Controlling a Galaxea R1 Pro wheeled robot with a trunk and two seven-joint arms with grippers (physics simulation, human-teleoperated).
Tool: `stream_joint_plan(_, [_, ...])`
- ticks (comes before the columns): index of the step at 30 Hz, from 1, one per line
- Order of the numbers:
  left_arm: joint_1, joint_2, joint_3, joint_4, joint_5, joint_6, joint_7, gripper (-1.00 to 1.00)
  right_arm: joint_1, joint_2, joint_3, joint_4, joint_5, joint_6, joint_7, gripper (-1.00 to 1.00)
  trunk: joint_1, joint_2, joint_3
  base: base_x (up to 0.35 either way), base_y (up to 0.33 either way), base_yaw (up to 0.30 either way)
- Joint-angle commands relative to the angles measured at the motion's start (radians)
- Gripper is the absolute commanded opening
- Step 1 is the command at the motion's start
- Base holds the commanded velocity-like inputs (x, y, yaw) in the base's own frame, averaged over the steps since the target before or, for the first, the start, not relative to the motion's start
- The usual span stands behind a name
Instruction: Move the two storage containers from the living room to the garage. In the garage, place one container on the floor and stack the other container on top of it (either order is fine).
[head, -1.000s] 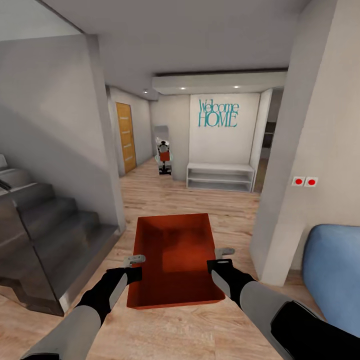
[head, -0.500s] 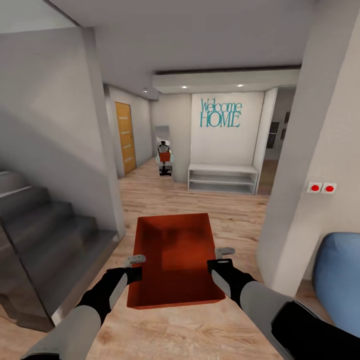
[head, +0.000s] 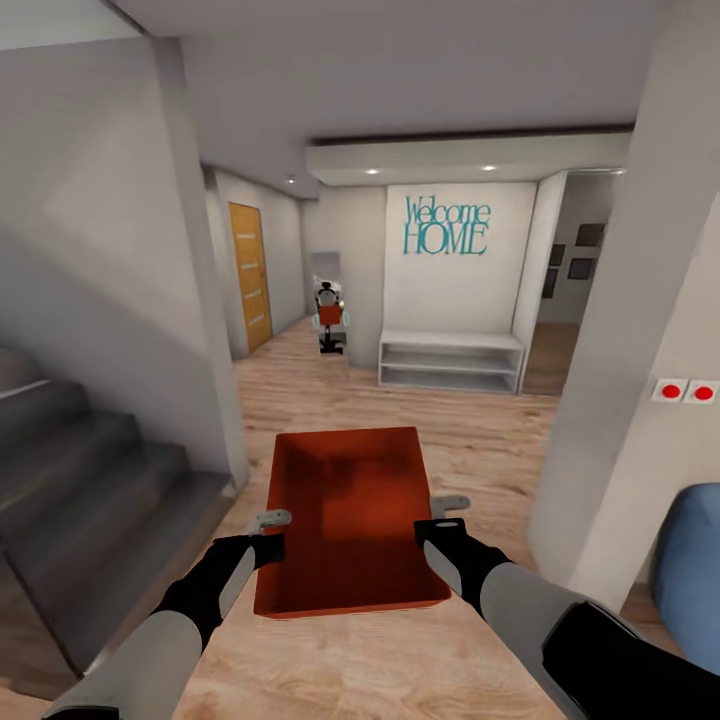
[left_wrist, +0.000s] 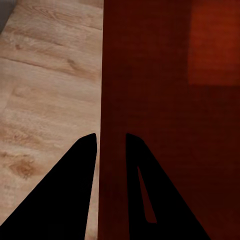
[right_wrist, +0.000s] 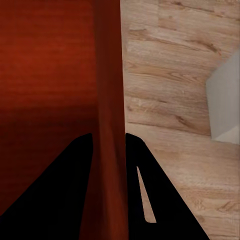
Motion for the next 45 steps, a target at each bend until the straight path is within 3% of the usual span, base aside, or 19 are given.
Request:
stream_joint_plan(1, [0.000,0.000,0.013,0.000,-0.016,0.007,0.051,-1.00,0.000,0.000,0.007,-0.007,0.005,0.003,-0.005,-1.00,0.001,-0.001,0.000,0.323,0.076,0.000])
stream_joint_plan(45, [0.000,0.000,0.013,0.000,-0.015,0.008,0.051,-1.00,0.003,0.004,0.007,-0.007,0.004,0.005,-0.005,-1.00,0.001,-0.001,0.000,0.323,0.076,-0.026])
